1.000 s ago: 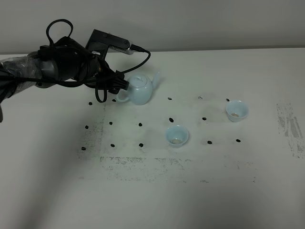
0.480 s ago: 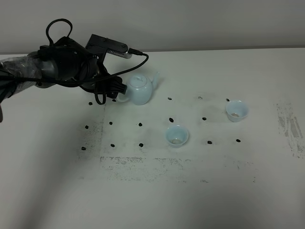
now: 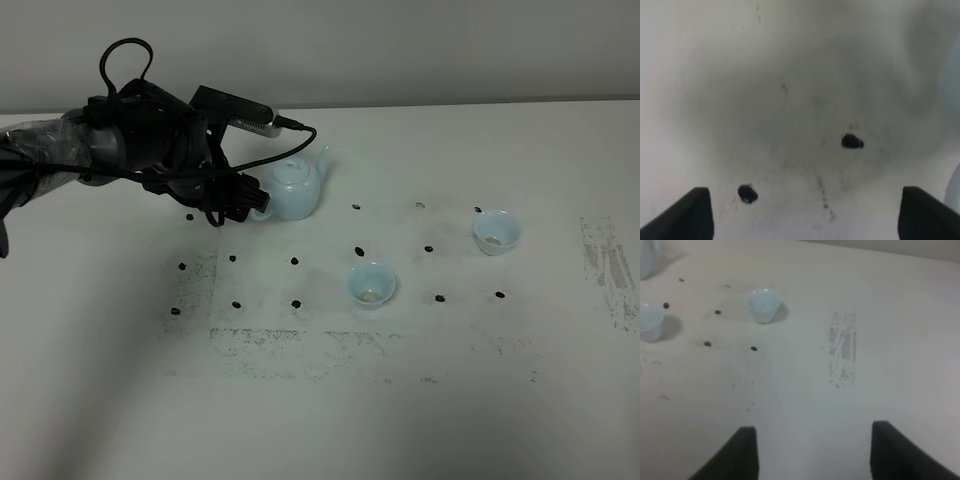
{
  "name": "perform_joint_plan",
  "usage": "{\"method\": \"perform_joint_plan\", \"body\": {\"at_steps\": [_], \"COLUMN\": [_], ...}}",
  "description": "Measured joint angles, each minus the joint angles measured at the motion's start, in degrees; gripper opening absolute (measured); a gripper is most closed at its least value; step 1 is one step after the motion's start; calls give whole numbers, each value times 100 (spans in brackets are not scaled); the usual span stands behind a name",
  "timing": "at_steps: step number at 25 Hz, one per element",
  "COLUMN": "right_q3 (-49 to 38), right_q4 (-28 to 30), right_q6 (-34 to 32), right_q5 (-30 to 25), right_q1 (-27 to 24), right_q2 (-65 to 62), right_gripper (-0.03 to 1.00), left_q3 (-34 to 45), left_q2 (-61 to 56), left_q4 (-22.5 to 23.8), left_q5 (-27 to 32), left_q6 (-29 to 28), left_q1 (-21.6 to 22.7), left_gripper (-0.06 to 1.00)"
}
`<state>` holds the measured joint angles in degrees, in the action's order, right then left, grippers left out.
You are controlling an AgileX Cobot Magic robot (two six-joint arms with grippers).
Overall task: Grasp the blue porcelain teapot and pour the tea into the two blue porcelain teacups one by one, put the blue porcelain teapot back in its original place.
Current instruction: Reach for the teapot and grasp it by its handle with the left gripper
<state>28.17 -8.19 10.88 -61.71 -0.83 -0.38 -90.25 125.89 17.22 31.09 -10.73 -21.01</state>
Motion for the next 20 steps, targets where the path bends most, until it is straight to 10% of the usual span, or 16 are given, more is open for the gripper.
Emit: {"method": "perform_joint_plan", "body": {"at_steps": [20], "right_q3": [0], "right_q4": [0], "right_q6": [0], "right_q5": [0], "right_q1": [0], "right_q2": [0], "right_gripper": [48], "left_q3": [0], "left_q2": [0], "left_q4": [-257], "left_q5": [117], "left_q6": [262], "left_q1": [-58], "left_gripper": [72]}}
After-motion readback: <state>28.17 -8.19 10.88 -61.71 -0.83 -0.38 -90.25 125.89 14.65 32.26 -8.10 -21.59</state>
